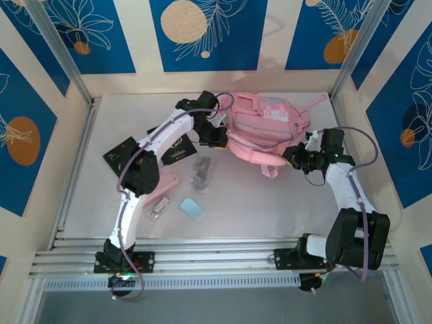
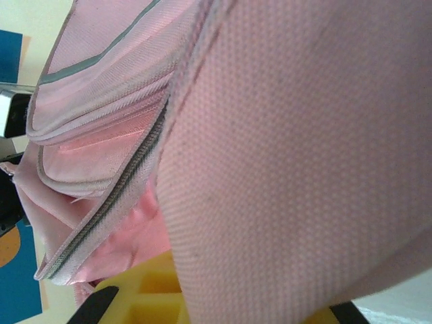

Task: Pack the student bag
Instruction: Unzip the student bag at the top-right of the table.

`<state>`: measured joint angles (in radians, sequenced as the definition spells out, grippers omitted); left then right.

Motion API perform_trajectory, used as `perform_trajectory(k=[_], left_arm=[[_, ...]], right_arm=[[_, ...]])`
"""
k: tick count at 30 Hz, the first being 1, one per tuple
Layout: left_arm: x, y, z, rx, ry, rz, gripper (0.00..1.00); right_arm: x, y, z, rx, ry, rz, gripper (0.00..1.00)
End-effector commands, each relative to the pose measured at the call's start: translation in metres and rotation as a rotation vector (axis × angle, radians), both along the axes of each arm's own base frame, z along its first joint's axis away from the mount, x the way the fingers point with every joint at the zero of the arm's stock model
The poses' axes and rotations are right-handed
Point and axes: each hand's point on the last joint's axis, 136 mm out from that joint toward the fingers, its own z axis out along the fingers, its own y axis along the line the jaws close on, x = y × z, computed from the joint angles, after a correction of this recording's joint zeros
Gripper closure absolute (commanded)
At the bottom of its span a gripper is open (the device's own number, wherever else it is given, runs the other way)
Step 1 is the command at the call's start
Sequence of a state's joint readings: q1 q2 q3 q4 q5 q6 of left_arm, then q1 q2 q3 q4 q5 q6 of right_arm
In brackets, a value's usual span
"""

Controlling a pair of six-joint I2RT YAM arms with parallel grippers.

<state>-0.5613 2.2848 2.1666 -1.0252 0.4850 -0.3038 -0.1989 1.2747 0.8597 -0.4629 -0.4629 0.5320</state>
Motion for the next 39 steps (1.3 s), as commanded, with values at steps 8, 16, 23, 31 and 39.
perform_trajectory(k=[8, 16, 23, 31, 39], left_arm=[[-0.055, -0.057, 0.025, -0.135, -0.007, -0.144, 1.0], [-0.008, -0.003, 0.013, -0.075, -0.102, -0.125, 1.0], [0.017, 0.035, 0.026, -0.129, -0.157, -0.156, 1.0], [0.005, -0.004, 0.053, -0.268, -0.132, -0.157, 1.0], [-0.015, -0.081, 0.086, -0.453, -0.038, -0.007, 1.0]], right_arm=[[0.04, -0.035, 0.012, -0.156, 0.004, 0.006, 1.0], [0.029, -0.06, -0.003, -0.356, 0.088, 0.024, 1.0], [0.027, -0.072, -0.009, -0.433, 0.103, 0.022, 1.0], [0.034, -0.057, 0.007, -0.28, 0.102, -0.046, 0.96], [0.003, -0.007, 0.031, 0.058, 0.158, -0.202, 0.19]])
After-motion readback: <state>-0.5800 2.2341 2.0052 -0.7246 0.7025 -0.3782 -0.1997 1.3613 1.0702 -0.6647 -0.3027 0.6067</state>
